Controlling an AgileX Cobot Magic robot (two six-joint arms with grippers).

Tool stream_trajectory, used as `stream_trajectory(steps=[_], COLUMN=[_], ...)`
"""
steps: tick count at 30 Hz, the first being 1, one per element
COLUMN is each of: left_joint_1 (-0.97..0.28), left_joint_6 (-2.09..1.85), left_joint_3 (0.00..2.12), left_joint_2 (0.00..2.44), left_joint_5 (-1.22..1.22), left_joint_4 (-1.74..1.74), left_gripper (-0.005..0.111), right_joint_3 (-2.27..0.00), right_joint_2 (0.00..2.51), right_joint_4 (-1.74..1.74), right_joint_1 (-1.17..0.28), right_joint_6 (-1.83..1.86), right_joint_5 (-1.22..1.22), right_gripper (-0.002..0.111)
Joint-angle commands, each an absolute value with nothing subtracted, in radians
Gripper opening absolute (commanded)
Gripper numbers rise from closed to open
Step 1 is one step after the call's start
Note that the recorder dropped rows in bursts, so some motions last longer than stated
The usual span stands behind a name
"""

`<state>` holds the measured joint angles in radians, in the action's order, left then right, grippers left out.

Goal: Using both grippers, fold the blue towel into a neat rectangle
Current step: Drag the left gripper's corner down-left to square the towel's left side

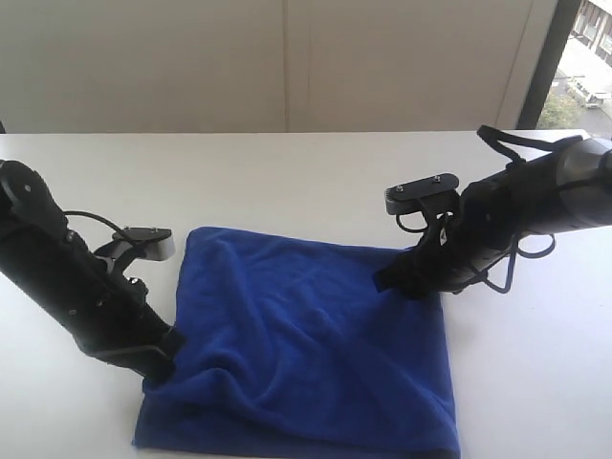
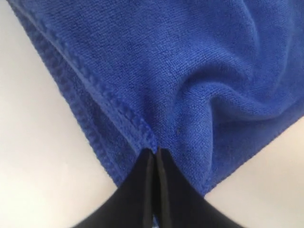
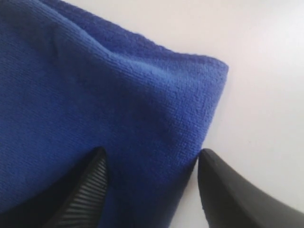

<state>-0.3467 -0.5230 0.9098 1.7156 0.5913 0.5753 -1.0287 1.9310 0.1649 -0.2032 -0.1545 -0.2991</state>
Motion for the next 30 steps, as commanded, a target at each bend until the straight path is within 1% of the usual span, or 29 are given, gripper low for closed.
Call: stream_trajectory(steps=[1, 4, 15, 16, 18, 20, 22, 25, 26, 27, 30], left_joint_1=[-0.352, -0.352, -0.352, -0.352, -0.352, -0.352, -0.352, -0.352, -0.352, -0.352, -0.352], left_joint_6=[-0.460, -0.414, -0.396, -0.396, -0.396, -0.396, -0.396, -0.389, -0.387, -0.372, -0.341], left_joint_3=[0.904, 0.904, 0.896, 0.896, 0.896, 0.896, 0.896, 0.898, 0.900, 0.907, 0.933], left_joint_2=[1.660, 1.653, 1.655, 1.659, 1.671, 1.690, 1.705, 1.709, 1.707, 1.702, 1.673], left_joint_5=[0.651, 0.704, 0.701, 0.706, 0.717, 0.733, 0.742, 0.747, 0.749, 0.749, 0.738], left_joint_4=[0.503, 0.426, 0.380, 0.375, 0.371, 0.369, 0.360, 0.325, 0.319, 0.310, 0.305], left_gripper=[0.000, 0.000, 0.001, 0.004, 0.015, 0.029, 0.046, 0.065, 0.068, 0.068, 0.064], right_joint_3=[-1.022, -1.022, -1.022, -1.022, -1.022, -1.022, -1.022, -1.022, -1.022, -1.022, -1.022], right_joint_2=[1.959, 1.959, 1.959, 1.959, 1.959, 1.959, 1.959, 1.959, 1.959, 1.959, 1.959], right_joint_4=[0.176, 0.176, 0.176, 0.176, 0.176, 0.176, 0.176, 0.176, 0.176, 0.176, 0.178], right_joint_1=[-0.198, -0.198, -0.198, -0.198, -0.198, -0.198, -0.198, -0.198, -0.198, -0.198, -0.198], right_joint_6=[-0.153, -0.153, -0.153, -0.153, -0.153, -0.153, -0.153, -0.157, -0.157, -0.157, -0.157], right_joint_5=[-0.314, -0.312, -0.314, -0.314, -0.314, -0.314, -0.314, -0.314, -0.314, -0.314, -0.318], right_gripper=[0.054, 0.054, 0.054, 0.054, 0.054, 0.054, 0.054, 0.054, 0.054, 0.054, 0.054])
